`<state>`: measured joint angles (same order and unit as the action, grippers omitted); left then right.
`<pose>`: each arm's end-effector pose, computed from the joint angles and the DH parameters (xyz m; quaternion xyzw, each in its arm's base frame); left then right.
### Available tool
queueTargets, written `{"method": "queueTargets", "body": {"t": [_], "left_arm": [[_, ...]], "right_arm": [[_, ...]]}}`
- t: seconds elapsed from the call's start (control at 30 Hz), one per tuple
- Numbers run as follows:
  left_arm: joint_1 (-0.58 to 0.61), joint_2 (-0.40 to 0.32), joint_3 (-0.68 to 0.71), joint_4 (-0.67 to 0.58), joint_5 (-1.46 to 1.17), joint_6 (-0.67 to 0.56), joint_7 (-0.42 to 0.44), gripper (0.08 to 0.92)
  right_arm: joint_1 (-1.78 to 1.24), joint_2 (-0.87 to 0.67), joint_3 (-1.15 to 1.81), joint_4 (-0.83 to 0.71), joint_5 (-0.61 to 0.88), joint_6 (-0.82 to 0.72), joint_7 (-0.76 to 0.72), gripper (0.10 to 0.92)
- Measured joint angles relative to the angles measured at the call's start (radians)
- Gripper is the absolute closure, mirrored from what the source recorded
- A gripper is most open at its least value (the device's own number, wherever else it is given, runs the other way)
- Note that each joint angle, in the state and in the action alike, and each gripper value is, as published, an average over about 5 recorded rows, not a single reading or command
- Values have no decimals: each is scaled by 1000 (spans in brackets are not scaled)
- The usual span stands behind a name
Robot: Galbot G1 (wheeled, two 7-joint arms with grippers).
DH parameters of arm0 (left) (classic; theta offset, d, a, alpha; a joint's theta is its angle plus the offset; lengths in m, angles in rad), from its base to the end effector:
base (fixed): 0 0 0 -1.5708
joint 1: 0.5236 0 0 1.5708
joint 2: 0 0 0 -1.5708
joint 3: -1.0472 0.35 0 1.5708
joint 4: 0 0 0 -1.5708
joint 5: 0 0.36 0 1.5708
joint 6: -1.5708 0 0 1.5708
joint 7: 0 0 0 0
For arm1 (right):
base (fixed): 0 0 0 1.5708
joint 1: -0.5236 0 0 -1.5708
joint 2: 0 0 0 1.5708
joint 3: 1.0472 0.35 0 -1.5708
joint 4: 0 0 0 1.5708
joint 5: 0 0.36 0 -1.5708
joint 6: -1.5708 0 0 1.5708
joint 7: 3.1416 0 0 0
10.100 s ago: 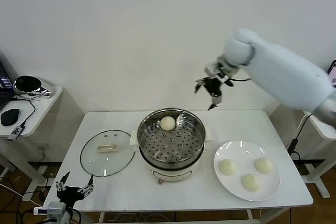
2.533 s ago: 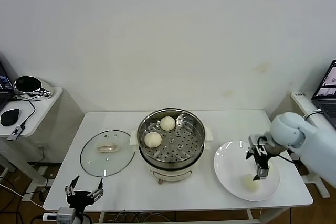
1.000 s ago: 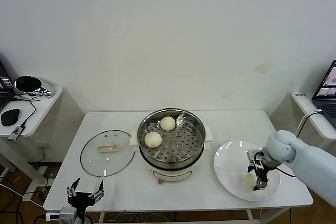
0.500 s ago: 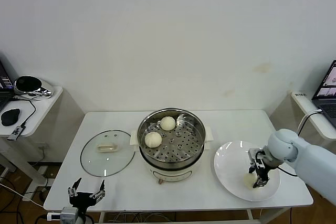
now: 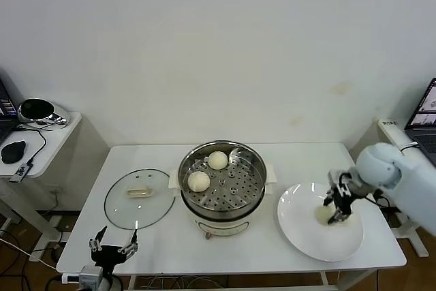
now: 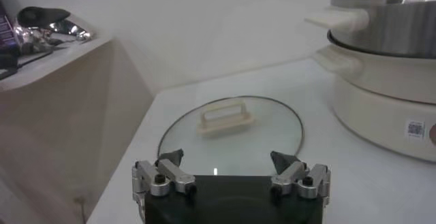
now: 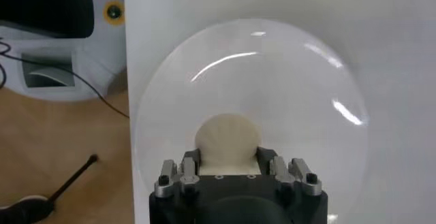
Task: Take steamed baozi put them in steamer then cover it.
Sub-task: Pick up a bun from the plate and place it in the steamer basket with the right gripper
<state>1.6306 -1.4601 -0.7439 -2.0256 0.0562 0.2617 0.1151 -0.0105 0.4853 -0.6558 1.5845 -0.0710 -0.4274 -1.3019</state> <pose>0.1626 0.0914 -0.3265 0.0268 -0.9744 -0.1092 0.1945 0.4618 -0.1500 -0.1136 0.5011 -0.5554 0.5004 0.4359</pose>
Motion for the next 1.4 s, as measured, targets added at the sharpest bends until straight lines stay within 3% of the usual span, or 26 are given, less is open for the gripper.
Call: {"method": "queueTargets", "body": {"t": [0.33, 0.7, 1.07, 1.4], "left_arm": [[-9, -6, -20, -14, -9, 1, -2, 177], [2, -13, -28, -26, -13, -1, -6, 177], [9, -7, -47, -34, -24, -1, -8, 177], [8, -6, -57, -37, -36, 0, -8, 177]], "right_arm": [[298, 143, -166, -83, 142, 78, -38, 517], [516, 422, -290, -283, 267, 469, -71, 560], [537, 648, -325, -361, 148, 841, -89, 567], [466, 741, -337, -334, -36, 1063, -103, 564]]}}
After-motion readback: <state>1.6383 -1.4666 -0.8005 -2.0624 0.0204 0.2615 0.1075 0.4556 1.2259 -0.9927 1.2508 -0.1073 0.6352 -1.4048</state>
